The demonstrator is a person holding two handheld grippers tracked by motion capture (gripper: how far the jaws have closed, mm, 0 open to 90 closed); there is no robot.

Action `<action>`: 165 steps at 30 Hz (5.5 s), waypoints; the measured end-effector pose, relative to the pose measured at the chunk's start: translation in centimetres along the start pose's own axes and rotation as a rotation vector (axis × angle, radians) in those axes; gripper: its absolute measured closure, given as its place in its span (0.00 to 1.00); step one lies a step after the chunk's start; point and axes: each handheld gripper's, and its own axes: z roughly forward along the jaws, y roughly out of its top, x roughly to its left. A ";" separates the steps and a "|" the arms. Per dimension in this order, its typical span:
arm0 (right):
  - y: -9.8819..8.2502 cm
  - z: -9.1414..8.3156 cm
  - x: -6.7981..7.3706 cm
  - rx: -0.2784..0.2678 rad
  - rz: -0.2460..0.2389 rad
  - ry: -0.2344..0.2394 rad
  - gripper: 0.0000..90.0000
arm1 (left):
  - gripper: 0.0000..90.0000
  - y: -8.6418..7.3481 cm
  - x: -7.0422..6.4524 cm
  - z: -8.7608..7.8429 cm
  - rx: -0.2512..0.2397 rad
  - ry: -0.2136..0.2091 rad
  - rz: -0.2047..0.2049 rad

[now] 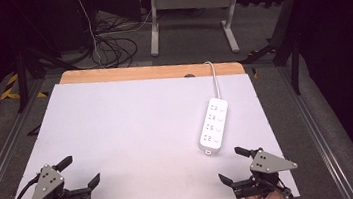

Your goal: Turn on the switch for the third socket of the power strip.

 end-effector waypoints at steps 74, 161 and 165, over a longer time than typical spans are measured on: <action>7.9 1.1 -3.0 0.041 -0.011 -0.050 0.11 | 0.02 0.1 -0.1 -0.1 0.002 0.031 0.019; 7.0 11.8 -11.0 0.590 0.148 -0.129 1.00 | 0.02 0.0 0.1 -0.1 0.003 0.045 0.014; 6.8 12.1 -10.9 0.618 0.143 -0.115 1.00 | 0.02 0.0 0.1 -0.1 0.003 0.045 0.013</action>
